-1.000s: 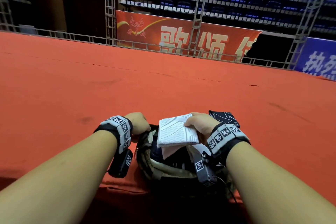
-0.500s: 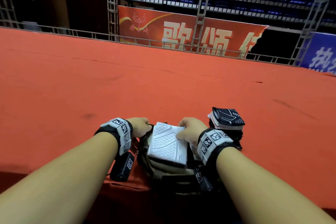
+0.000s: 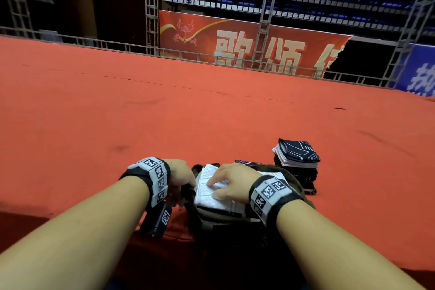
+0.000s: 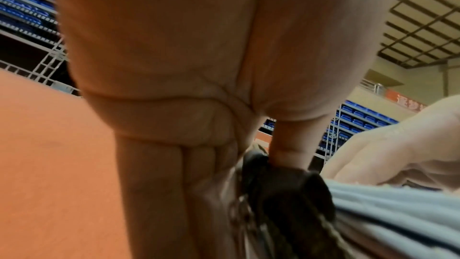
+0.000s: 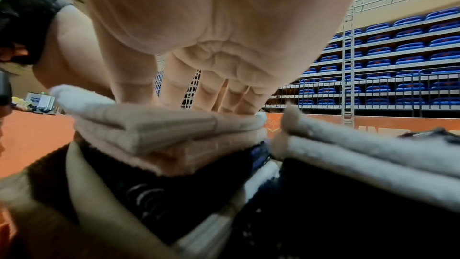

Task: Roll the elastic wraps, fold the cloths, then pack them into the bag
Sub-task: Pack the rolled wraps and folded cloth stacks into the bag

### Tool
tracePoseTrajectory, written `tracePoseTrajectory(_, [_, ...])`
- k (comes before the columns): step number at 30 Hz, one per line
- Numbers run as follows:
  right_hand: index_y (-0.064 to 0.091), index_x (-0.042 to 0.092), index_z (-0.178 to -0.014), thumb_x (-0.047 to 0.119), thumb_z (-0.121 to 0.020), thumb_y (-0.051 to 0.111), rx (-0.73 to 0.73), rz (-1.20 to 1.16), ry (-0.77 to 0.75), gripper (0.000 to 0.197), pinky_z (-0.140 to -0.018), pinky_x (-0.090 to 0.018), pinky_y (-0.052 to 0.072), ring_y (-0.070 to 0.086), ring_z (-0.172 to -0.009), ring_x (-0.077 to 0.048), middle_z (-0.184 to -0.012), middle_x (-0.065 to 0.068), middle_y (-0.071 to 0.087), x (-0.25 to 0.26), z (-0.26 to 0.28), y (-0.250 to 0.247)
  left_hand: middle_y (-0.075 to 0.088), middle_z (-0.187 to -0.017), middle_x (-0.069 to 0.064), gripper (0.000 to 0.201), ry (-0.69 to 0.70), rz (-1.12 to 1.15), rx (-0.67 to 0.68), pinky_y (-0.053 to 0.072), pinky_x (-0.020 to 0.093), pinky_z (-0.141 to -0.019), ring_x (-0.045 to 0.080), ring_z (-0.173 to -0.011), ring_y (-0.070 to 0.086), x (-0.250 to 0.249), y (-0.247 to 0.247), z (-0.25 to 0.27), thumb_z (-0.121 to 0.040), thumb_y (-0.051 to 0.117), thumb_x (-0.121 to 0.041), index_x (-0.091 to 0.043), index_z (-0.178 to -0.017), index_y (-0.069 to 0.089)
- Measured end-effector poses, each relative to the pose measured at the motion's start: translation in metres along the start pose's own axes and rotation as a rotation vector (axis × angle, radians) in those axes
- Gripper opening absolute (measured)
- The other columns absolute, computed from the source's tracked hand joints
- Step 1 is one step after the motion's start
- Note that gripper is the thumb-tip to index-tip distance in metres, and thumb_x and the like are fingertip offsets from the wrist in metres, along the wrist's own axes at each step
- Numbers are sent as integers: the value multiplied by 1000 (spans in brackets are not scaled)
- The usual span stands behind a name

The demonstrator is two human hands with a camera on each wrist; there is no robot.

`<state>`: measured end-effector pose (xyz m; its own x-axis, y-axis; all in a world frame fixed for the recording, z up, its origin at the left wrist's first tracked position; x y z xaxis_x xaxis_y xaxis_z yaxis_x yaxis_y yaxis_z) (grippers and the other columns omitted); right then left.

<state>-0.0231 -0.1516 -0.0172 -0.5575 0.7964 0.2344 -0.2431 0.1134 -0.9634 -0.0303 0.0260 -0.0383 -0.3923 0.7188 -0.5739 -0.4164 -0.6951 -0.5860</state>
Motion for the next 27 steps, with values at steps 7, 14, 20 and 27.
tracePoseTrajectory(7, [60,40,-132,37,-88,65,47,-14,-10,44,-110,-35,40,48,-130,-14,-142,8,51,-6,1,4,71,-80,24,31,144,-17,-61,61,51,-78,35,-70,67,-13,0,0,-89,47,-11,11,-98,66])
tracePoseTrajectory(14, [30,39,-156,36,-98,49,224,109,42,60,-120,-38,25,26,-150,-21,-165,6,23,-8,-11,13,52,-65,9,14,212,-4,47,50,30,-51,18,-49,48,-8,-7,16,-93,45,-3,-4,-86,57])
tracePoseTrajectory(20, [49,24,-138,26,-99,43,265,208,-48,39,-104,-45,40,52,-119,-33,-130,-9,51,-2,-23,29,49,-60,7,26,288,145,-113,44,27,-47,19,-45,43,-25,-35,22,-93,40,-8,-7,-72,55])
tracePoseTrajectory(27, [50,43,-140,57,-83,51,260,119,-49,58,-112,-40,37,47,-134,-18,-145,11,51,-7,-14,13,76,-96,18,38,89,-393,-167,61,36,-66,28,-70,68,-28,-26,14,-84,52,-21,2,-111,66])
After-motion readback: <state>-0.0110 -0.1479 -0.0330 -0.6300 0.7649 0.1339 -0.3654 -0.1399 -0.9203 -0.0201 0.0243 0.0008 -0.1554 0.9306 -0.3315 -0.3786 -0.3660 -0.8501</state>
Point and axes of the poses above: each hand's wrist, its own z-axis away from the middle knuckle, its own y-axis out of the palm, x = y × z, the point moved 4 cm from there along -z, towards the middle knuckle
